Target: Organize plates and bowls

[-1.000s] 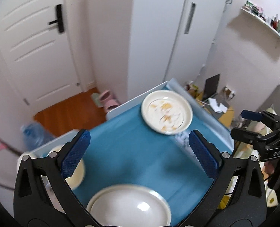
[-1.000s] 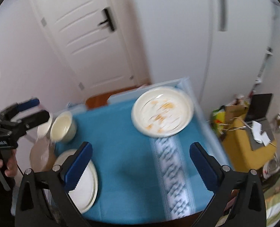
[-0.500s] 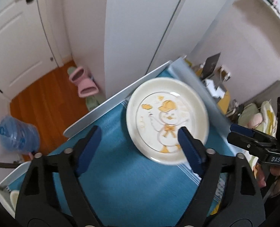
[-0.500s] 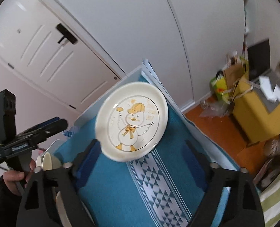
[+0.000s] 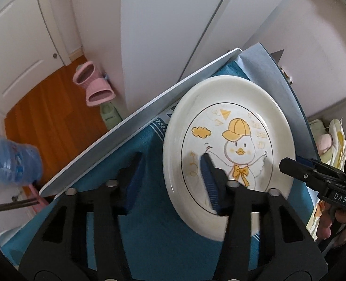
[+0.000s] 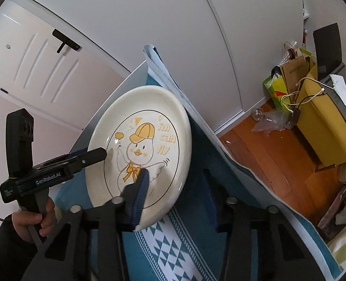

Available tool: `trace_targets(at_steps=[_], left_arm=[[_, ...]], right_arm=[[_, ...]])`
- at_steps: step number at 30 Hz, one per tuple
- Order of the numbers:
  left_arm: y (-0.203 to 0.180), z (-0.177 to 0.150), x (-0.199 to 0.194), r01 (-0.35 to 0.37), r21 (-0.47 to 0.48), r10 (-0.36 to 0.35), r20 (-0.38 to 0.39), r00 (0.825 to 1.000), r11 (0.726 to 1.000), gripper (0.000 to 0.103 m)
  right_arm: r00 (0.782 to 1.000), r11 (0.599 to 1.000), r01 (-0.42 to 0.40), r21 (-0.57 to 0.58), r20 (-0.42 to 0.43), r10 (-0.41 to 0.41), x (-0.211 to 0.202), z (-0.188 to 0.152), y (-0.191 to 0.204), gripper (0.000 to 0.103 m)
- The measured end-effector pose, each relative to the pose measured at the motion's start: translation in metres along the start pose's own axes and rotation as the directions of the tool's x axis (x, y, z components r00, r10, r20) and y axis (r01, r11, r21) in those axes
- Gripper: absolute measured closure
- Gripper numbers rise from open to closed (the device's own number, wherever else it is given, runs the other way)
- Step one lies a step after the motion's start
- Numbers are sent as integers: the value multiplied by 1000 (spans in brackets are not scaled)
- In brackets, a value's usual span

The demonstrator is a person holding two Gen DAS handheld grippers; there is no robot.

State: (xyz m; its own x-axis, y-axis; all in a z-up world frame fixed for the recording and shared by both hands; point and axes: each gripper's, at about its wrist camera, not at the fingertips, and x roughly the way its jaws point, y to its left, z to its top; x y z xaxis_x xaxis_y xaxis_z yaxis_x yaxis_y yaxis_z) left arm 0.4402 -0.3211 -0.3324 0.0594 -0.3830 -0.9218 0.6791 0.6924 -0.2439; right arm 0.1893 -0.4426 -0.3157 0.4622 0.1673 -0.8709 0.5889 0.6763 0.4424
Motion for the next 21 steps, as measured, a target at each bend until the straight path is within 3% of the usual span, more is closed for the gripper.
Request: trace_targets(at_steps=[2,4,7,13,21], left_arm=[[1,2,1,3,1,-3,7,1000,1000,69],[2,4,4,1,1,-1,5,1000,1000,88],[2,5,4,7,2,-7,9,1000,1000,89],[-4,2,-2,-17,8,17,12,1000,1000,89],[-15,-2,-36,-31,14,30,71,997,999,89]], right_arm=[[1000,1000,-2,2,1,2,2,2,-1,71],[1000,1000,-3,-9,-2,3,5,3,-1,79],[1000,999,22,-26,-1,-22,10,2,1,88],[999,996,45,-74,-1,-45,8,3,4,88],[999,991,43,-128,31,-39,-8,1,12,88]])
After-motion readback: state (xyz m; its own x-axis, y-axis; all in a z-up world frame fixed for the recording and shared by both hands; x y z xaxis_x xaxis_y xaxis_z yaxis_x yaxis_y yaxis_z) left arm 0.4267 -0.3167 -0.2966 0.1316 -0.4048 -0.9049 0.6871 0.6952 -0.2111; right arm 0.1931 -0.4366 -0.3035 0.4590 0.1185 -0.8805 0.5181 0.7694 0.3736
